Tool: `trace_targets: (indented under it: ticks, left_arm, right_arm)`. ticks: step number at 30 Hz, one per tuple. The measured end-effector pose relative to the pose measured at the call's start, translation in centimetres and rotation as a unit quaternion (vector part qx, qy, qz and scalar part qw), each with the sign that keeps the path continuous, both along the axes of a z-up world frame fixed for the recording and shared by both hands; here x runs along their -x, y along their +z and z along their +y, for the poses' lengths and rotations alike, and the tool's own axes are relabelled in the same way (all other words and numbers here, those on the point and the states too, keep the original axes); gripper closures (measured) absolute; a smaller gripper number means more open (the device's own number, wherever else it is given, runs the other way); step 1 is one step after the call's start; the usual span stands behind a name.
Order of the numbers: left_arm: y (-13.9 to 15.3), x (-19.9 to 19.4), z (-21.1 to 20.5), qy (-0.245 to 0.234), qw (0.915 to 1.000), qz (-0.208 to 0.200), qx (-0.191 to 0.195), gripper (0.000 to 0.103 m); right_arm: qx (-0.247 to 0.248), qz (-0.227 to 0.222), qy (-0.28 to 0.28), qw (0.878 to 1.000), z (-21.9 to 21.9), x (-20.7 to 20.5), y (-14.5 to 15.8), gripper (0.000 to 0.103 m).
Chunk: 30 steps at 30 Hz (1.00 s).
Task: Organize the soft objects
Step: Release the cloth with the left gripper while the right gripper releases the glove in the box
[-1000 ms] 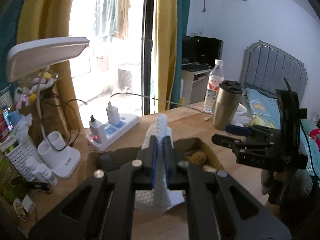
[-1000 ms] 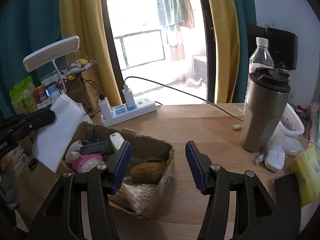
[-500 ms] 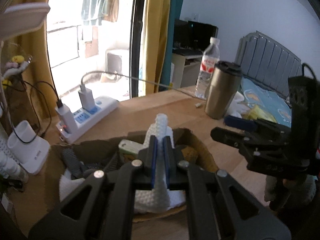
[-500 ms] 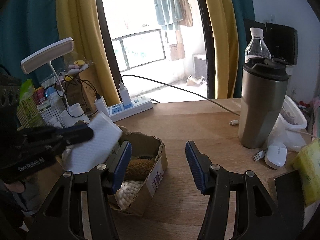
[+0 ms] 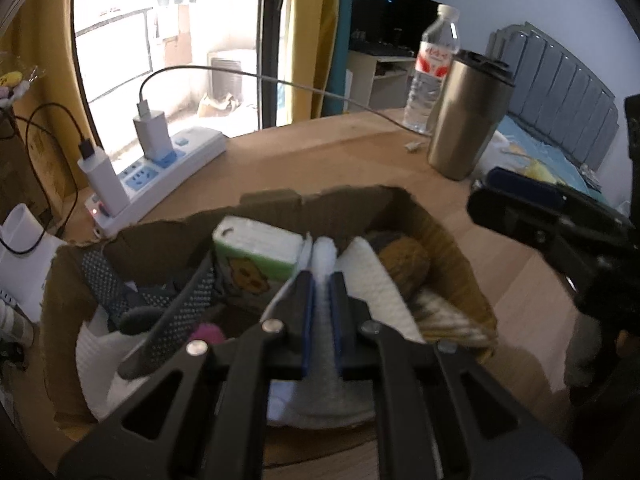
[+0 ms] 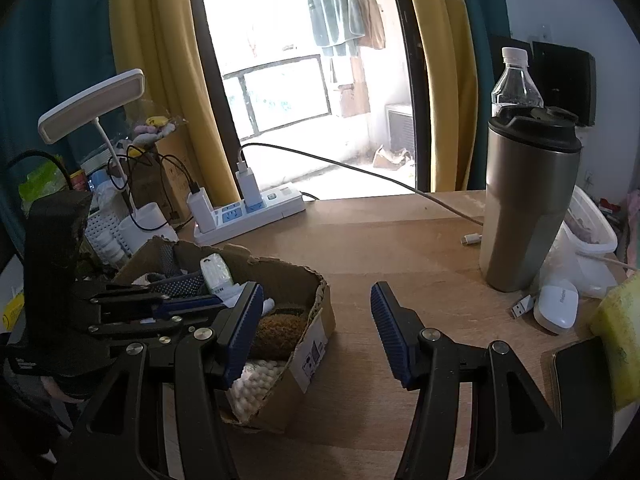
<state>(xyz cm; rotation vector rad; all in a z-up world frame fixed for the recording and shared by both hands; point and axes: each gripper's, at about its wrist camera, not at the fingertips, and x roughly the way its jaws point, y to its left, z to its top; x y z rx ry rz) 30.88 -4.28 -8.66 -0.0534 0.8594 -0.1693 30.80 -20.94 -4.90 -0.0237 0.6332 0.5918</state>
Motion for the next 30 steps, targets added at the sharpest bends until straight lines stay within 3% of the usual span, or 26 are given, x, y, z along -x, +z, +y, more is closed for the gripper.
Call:
trace_targets:
  ticks: [6,10,30]
  left_arm:
    - [0.8,0.4,0.3,0.000,1.0000,0.002,0.006,0.077]
    - [2.0,1.5,0.7,0.003,0.9998,-0.014,0.010,0.049]
    - [7.4,9.6,3.8,0.019,0.9935,-0.111,0.017,0.047]
  right_arm:
    - [0.004,-0.004,0.002,1.000,0.5,0.8,0.3,0.044]
    - [0.007,-0.008,0.001,1.000,0.7,1.5,0.7,0.044]
    - [0.028,-0.039,-0.003,0.999,3.0,7.1,3.7,0.043]
